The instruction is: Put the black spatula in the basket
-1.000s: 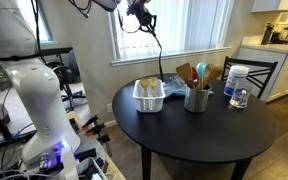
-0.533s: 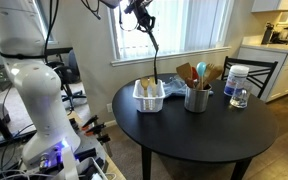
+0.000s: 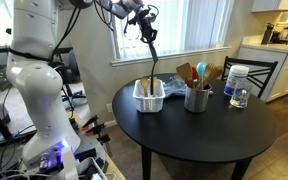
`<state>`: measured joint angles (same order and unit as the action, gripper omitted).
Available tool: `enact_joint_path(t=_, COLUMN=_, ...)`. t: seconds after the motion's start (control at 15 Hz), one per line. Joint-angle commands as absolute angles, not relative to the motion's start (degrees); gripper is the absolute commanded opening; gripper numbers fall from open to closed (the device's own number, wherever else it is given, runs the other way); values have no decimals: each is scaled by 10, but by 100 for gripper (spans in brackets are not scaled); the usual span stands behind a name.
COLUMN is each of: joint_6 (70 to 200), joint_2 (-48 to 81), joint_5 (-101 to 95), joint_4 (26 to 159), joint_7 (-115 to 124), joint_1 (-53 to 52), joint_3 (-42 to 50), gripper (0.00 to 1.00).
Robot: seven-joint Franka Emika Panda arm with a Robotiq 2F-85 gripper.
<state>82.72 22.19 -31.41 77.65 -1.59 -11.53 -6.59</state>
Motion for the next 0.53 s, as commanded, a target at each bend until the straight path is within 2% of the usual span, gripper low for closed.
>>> enact_joint_path(t=0.0, joint_6=775, joint_2=286, joint_5=-316, joint_4=722, joint_7=-10, joint_1=-127, joint_3=-46, gripper=1)
enact_joint_path(t=0.4, joint_6=742, joint_2=356, joint_5=-315, joint_4=678, joint_7=-23, joint_1=-135, joint_3=-29, gripper=1)
enact_joint_path(t=0.47, joint_6=739, joint_2=363, joint_5=-314, joint_4=673, joint_7=-31, joint_1=-136, joint_3=-29, gripper=18)
